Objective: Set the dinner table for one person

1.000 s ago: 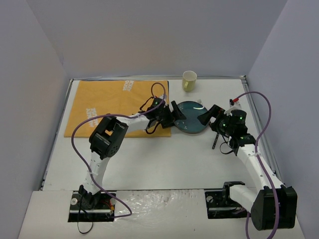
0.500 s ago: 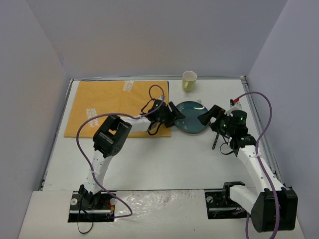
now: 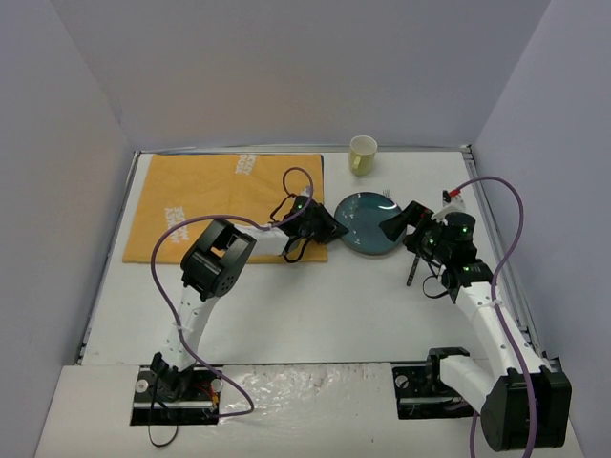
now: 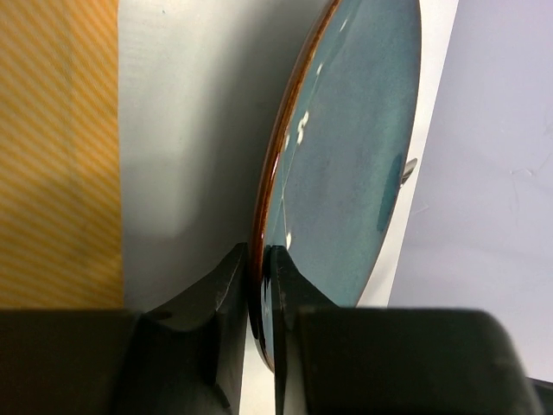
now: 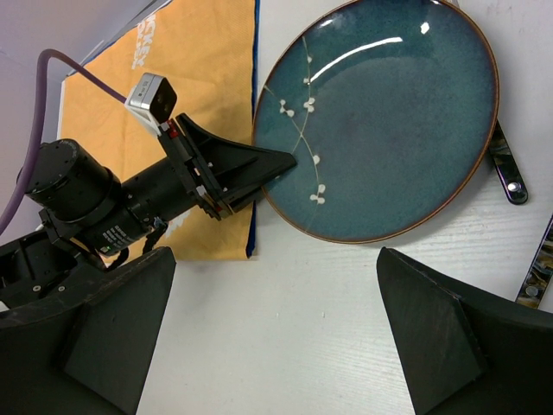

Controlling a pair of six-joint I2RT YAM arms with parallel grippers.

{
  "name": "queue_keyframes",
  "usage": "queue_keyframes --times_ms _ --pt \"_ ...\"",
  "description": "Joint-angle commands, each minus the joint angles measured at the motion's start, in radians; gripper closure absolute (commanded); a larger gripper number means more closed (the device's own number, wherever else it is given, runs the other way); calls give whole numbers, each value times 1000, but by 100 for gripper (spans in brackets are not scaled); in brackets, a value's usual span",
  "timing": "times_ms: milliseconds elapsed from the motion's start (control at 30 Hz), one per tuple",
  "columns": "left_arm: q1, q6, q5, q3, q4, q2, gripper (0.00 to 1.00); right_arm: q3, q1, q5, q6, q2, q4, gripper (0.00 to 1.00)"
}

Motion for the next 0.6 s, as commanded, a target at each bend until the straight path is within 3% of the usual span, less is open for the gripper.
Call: queue_keyframes --times_ms 0,367,567 --pt "-10 51 8 -15 79 -142 100 34 -6 -7 -15 -25 38 0" --pt "55 53 37 -45 147 -393 100 156 -6 -69 -33 -19 8 0" --pt "184 14 78 -157 180 -521 100 258 -3 -103 -37 5 4 0"
